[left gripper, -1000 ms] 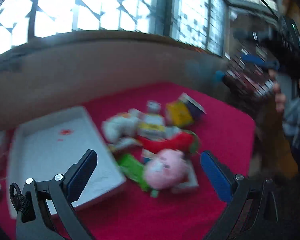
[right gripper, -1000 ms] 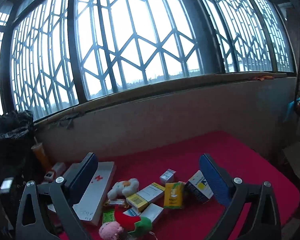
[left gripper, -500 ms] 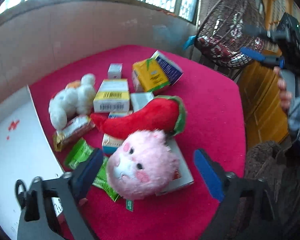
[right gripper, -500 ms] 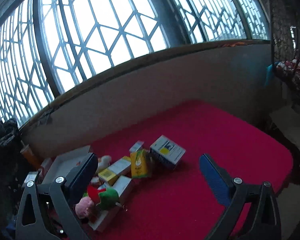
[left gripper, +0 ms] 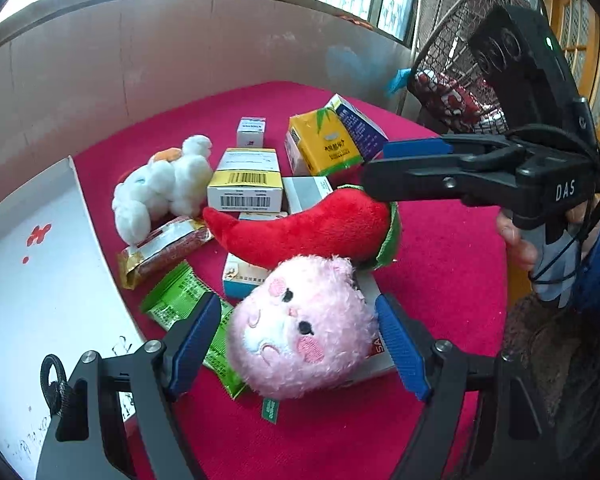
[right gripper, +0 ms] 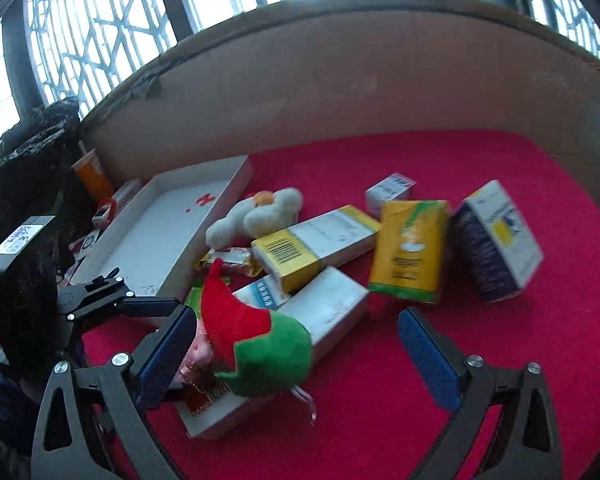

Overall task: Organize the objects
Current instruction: 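Grasp the pink pig plush with the left tool while the right tool grasps the red-green elf plush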

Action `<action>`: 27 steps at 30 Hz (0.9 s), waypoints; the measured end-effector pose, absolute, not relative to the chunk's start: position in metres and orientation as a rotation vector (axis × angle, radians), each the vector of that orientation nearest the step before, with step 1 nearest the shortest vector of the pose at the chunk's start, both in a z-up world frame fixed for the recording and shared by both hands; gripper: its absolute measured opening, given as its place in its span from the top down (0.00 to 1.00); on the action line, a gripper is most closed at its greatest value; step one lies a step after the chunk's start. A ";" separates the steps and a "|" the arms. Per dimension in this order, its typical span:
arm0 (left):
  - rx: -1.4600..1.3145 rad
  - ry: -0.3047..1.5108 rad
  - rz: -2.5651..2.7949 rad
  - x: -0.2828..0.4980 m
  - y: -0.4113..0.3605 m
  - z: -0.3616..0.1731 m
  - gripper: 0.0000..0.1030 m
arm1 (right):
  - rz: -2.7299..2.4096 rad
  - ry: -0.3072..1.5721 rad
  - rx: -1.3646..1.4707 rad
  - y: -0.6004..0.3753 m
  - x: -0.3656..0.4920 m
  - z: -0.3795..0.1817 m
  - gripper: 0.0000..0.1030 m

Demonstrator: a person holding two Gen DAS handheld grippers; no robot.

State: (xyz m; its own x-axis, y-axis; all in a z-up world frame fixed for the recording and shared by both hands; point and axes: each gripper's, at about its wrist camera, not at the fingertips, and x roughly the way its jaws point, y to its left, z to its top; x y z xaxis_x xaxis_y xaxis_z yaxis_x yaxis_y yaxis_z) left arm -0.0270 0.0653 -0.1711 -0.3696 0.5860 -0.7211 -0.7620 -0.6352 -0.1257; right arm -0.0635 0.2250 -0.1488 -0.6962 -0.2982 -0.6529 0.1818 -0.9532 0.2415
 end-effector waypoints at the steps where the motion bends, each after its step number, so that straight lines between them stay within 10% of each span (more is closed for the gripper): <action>1: -0.960 0.288 2.054 -0.028 0.065 -0.170 0.23 | -2.642 -0.228 1.047 0.222 -0.065 -0.148 0.03; 25: -1.034 0.270 1.996 -0.036 0.072 -0.188 0.31 | -2.421 0.027 1.101 0.194 -0.086 -0.190 0.32; 27: -1.047 0.255 2.001 -0.038 0.071 -0.187 0.35 | -2.426 0.057 1.103 0.193 -0.085 -0.187 0.46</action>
